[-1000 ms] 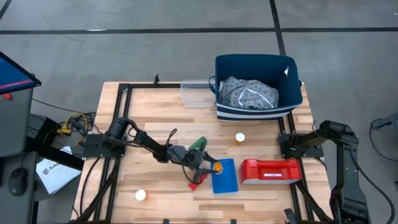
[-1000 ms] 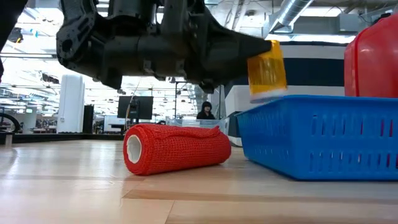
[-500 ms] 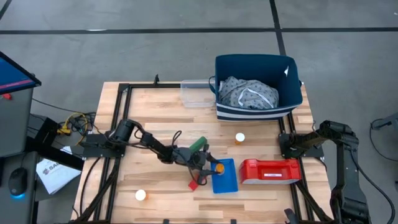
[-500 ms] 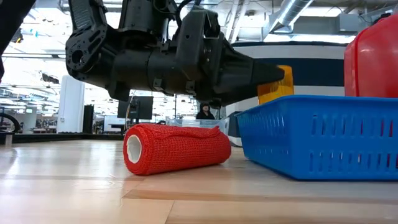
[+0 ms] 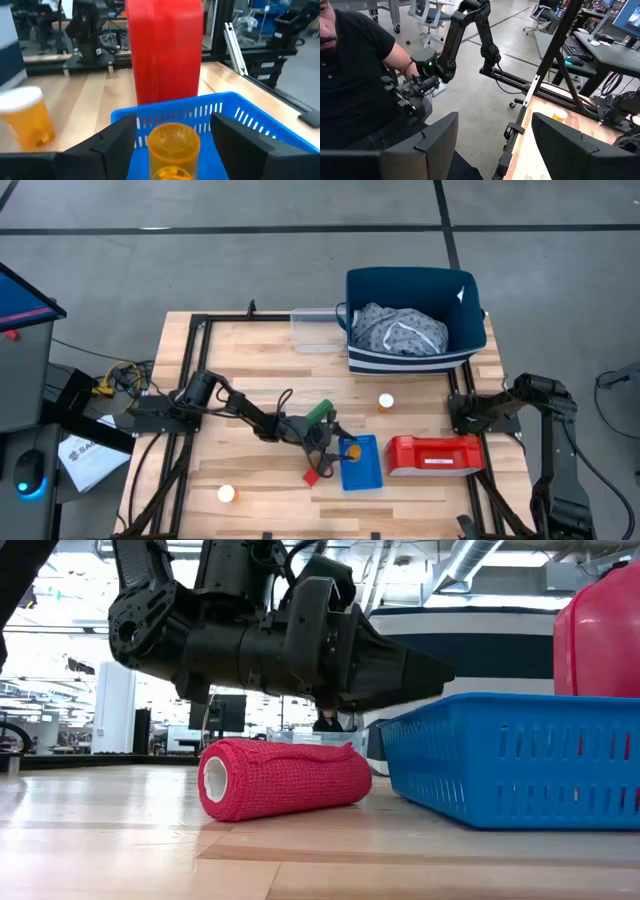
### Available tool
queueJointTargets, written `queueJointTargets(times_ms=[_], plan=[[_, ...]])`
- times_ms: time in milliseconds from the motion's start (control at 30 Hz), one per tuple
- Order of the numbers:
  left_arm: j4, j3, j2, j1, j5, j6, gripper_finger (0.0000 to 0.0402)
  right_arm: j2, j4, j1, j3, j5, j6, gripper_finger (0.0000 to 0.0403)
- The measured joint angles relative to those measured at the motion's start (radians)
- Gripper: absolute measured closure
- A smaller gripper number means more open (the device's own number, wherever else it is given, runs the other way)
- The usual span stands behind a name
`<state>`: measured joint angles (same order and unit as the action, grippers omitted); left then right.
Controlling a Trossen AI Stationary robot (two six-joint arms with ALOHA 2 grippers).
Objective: Pick & Place Medicine items
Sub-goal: Put the bottom orange pill bottle into the blue bin
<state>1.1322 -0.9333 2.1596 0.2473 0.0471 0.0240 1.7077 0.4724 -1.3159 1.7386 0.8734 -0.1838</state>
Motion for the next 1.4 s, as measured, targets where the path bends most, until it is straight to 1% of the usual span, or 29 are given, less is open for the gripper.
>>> queueJointTargets(times_ms=[100,167,233,267,333,433,567,667,700,733,800,900,1000,1067,1133,1267,1400], plan=[[-0.037,0.001,-0.057,0.004,-0.047,0.052,0.015,0.0,0.0,0.0,0.0,0.0,0.0,0.0152],[-0.116,0.014,-0.127,0.017,-0.122,0.096,0.015,0.0,0.001,0.0,0.0,0.0,-0.001,0.0152],[-0.253,0.03,-0.221,0.047,-0.18,0.129,0.0154,0.0,-0.001,0.0,-0.002,-0.001,-0.001,0.0152],[-0.342,0.033,-0.271,0.067,-0.193,0.13,0.0157,0.0,0.0,0.0,-0.003,-0.001,-0.002,0.0152],[-0.55,0.035,-0.368,0.119,-0.186,0.127,0.0166,0.0,-0.001,0.0,-0.003,-0.002,-0.018,0.0152],[-0.836,0.036,-0.485,0.24,-0.078,0.064,0.0182,0.0,-0.001,0.0,-0.003,-0.004,-0.026,0.0152],[-1.111,0.024,-0.611,0.411,0.093,-0.07,0.0198,0.0,-0.001,0.0,-0.003,0.003,-0.004,0.0152],[-1.354,-0.023,-0.692,0.504,0.276,-0.244,0.02,0.0,-0.002,0.005,-0.003,0.012,0.032,0.0152],[-1.419,-0.044,-0.71,0.527,0.323,-0.303,0.0198,0.0,-0.003,0.009,-0.003,0.013,0.042,0.0152],[-1.479,-0.062,-0.726,0.549,0.359,-0.36,0.0193,0.0,-0.008,0.013,-0.003,0.013,0.053,0.0152],[-1.592,-0.091,-0.748,0.582,0.399,-0.468,0.018,0.0,-0.017,0.022,-0.004,0.011,0.061,0.0152],[-1.704,-0.12,-0.745,0.61,0.389,-0.599,0.0152,0.0,-0.02,0.035,0.002,-0.003,0.061,0.0152],[-1.806,-0.13,-0.709,0.624,0.305,-0.704,0.0127,0.0,-0.049,0.039,0.005,-0.011,0.071,0.0152],[-1.881,-0.135,-0.675,0.625,0.229,-0.768,0.0116,0.0,-0.062,0.043,0.005,-0.014,0.095,0.0152],[-1.918,-0.142,-0.643,0.627,0.159,-0.816,0.0109,0.0,-0.063,0.043,0.009,-0.018,0.11,0.0152],[-1.941,-0.151,-0.606,0.639,0.07,-0.87,0.0103,-0.002,-0.059,0.043,0.025,-0.026,0.131,0.0152],[-1.977,-0.165,-0.611,0.653,0.057,-0.902,0.0103,-0.002,-0.055,0.043,0.039,-0.036,0.158,0.0152]])
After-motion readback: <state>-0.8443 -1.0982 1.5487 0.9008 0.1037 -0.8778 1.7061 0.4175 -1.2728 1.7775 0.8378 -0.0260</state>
